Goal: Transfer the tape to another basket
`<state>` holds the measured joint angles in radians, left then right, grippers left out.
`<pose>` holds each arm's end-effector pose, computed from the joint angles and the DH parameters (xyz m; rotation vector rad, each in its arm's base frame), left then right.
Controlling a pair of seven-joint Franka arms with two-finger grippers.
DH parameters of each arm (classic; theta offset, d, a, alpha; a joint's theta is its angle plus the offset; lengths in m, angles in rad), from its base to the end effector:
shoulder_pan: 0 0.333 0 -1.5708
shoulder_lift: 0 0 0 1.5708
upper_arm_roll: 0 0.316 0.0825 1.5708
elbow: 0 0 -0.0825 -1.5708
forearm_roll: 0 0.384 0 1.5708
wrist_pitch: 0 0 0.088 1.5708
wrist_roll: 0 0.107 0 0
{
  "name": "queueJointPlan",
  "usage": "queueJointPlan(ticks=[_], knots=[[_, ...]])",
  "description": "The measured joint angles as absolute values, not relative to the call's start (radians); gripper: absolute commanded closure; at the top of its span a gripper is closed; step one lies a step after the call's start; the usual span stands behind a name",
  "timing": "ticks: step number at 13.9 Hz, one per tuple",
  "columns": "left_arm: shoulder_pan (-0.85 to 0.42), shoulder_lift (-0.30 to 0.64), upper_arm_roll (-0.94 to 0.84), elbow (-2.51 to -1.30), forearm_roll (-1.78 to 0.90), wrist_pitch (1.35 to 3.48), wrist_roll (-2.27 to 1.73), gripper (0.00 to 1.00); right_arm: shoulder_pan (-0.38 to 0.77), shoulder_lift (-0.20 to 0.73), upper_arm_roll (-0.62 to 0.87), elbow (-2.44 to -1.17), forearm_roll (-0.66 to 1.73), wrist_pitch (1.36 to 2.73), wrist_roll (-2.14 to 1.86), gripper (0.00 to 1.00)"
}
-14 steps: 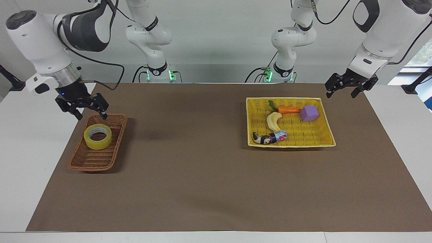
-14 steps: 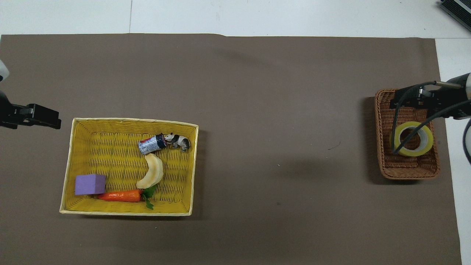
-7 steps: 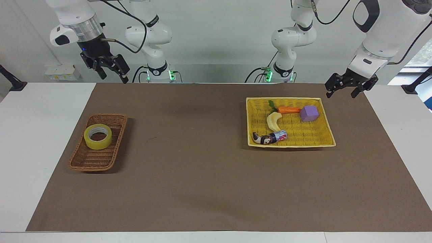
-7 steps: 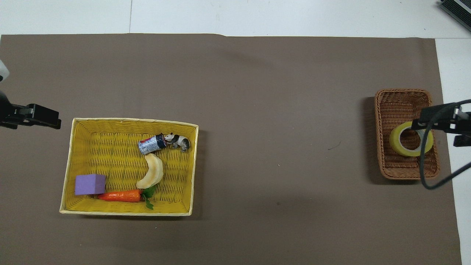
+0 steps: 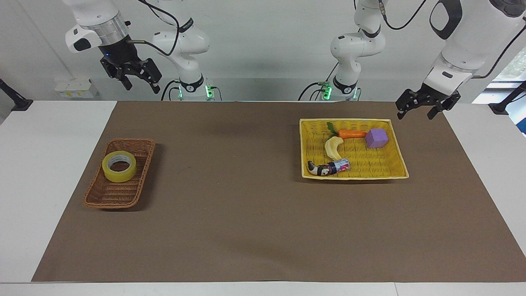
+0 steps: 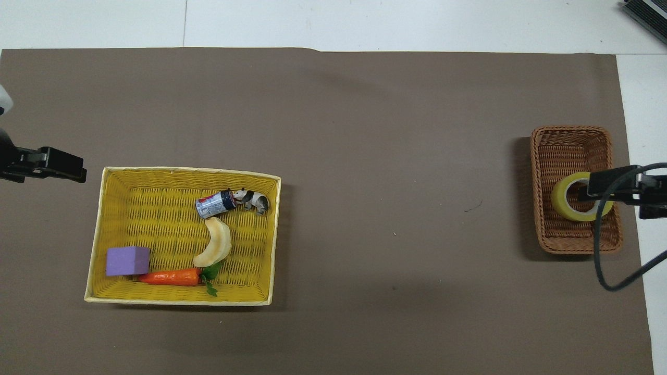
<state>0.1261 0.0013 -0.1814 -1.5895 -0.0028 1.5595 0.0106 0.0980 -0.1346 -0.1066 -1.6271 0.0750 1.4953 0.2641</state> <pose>0.5522 -0.0308 0.6140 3.1372 -0.1034 -0.0492 0.5043 -0.0001 0.6628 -3.0260 0.4049 0.0142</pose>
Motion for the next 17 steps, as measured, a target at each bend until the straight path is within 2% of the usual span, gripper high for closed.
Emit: queueJointPlan(ticks=[17], knots=[[0.126, -0.015, -0.183, -1.568, -0.021, 1.557, -0.057, 0.00, 0.098, -0.110, -0.107, -1.615, -0.025, 1.523, 0.101, 0.00]])
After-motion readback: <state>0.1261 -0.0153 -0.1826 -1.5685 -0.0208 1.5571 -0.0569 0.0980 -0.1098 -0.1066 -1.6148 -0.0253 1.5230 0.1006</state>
